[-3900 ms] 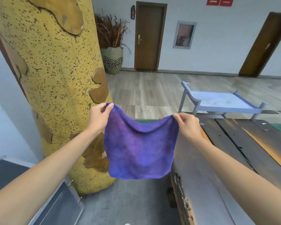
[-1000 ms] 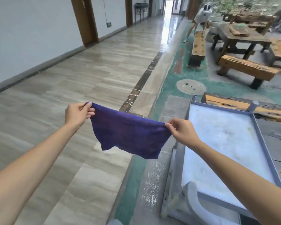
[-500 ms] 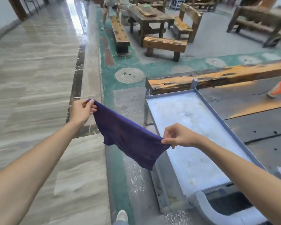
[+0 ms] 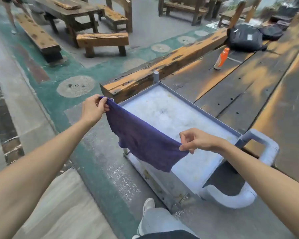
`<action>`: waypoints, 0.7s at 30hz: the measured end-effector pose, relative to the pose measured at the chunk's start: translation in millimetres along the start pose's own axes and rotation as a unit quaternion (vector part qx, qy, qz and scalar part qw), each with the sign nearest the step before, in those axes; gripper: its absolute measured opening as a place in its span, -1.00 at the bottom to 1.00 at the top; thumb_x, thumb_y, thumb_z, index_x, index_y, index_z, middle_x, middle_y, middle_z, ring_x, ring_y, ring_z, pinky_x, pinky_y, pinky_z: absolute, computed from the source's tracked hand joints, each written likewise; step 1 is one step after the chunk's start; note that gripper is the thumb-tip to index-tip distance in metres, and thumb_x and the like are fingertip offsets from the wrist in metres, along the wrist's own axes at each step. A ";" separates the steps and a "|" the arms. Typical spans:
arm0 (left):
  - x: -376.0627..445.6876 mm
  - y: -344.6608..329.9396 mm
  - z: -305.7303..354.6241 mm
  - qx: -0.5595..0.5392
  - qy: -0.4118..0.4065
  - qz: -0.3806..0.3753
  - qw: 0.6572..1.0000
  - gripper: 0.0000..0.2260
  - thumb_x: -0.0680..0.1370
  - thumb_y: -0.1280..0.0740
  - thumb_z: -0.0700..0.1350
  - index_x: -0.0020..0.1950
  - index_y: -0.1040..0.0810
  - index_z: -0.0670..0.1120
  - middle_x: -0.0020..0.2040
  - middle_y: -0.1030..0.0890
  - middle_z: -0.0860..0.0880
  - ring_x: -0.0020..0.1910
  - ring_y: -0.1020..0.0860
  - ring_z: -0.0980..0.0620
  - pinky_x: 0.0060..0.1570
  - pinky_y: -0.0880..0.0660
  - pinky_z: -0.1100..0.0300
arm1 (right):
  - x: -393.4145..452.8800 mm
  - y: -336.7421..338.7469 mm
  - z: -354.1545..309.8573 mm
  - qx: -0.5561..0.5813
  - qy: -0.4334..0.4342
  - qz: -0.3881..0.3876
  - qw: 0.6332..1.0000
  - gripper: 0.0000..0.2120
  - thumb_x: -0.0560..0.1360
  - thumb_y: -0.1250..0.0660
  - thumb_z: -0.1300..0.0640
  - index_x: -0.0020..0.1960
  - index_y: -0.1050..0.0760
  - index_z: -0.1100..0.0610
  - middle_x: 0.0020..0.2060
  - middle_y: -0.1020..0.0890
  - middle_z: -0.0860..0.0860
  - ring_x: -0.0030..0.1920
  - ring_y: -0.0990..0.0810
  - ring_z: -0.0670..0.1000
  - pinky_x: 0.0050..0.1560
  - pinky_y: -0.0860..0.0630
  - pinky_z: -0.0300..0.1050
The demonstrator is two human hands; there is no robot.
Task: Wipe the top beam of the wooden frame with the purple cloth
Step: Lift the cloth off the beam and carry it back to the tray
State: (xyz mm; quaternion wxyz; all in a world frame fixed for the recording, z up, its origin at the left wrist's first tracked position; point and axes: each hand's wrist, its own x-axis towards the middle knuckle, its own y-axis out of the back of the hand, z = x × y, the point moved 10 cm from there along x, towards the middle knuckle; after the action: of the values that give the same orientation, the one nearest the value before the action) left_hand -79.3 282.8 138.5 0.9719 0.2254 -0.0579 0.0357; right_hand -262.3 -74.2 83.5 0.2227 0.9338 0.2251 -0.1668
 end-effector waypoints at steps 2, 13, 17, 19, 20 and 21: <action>20.1 -29.6 8.6 0.007 -0.022 -0.034 0.999 -0.85 0.65 -0.29 -0.14 -0.10 -0.58 -0.06 -0.26 -0.66 -0.17 -0.31 -0.67 -0.08 -0.13 -0.66 0.01 | -5.2 14.1 12.8 0.019 -0.015 0.021 0.999 -0.72 0.42 -0.50 0.21 -0.36 -0.44 0.08 -0.46 -0.52 0.04 -0.38 -0.46 0.04 -0.28 -0.47 -0.19; 122.2 -217.5 21.2 0.056 -0.087 -0.207 0.973 -0.81 0.61 -0.31 -0.06 -0.13 -0.61 -0.11 -0.31 -0.70 -0.02 -0.31 -0.71 -0.01 -0.02 -0.66 -0.09 | -3.6 89.2 111.5 0.150 -0.121 0.182 0.964 -0.71 0.42 -0.50 0.25 -0.34 -0.41 0.11 -0.46 -0.39 0.03 -0.42 -0.31 0.01 -0.38 -0.31 -0.21; 138.9 -266.2 11.8 0.092 -0.089 -0.269 0.955 -0.80 0.61 -0.35 -0.07 -0.13 -0.65 -0.14 -0.33 -0.70 -0.04 -0.34 -0.71 0.01 -0.04 -0.67 -0.07 | -5.5 98.3 147.0 0.159 -0.173 0.229 0.945 -0.79 0.50 -0.48 0.29 -0.22 -0.47 0.24 -0.46 -0.43 0.04 -0.44 -0.30 0.00 -0.39 -0.26 -0.22; 148.8 -291.1 2.7 0.094 -0.075 -0.300 0.946 -0.80 0.60 -0.37 -0.09 -0.15 -0.65 -0.18 -0.34 -0.70 -0.07 -0.33 -0.71 -0.07 -0.05 -0.67 -0.09 | -4.5 106.0 162.2 0.133 -0.205 0.255 0.936 -0.78 0.50 -0.51 0.22 -0.17 -0.51 0.32 -0.46 -0.48 0.00 -0.44 -0.34 -0.04 -0.39 -0.28 -0.23; 152.4 -302.5 -2.7 0.101 -0.067 -0.316 0.941 -0.79 0.59 -0.39 -0.09 -0.18 -0.64 -0.18 -0.36 -0.70 -0.07 -0.34 -0.71 -0.08 -0.07 -0.67 -0.10 | -4.5 110.2 169.1 0.119 -0.219 0.276 0.928 -0.79 0.49 -0.52 0.18 -0.15 -0.56 0.31 -0.44 -0.52 -0.01 -0.43 -0.36 -0.05 -0.40 -0.32 -0.25; 154.7 -312.0 -6.8 0.116 -0.067 -0.328 0.935 -0.78 0.58 -0.39 -0.07 -0.21 -0.63 -0.17 -0.38 -0.69 -0.05 -0.37 -0.70 -0.07 -0.10 -0.67 -0.09 | -5.7 113.7 173.5 0.104 -0.230 0.302 0.919 -0.83 0.48 -0.54 0.16 -0.14 -0.62 0.26 -0.42 -0.55 0.00 -0.42 -0.40 -0.06 -0.39 -0.35 -0.28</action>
State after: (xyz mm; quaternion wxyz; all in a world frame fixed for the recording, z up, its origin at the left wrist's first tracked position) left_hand 104.5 12.9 16.9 0.8903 0.3452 -0.0408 -0.2942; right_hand -247.5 -252.2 -22.1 0.2100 0.9110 -0.1432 -0.3248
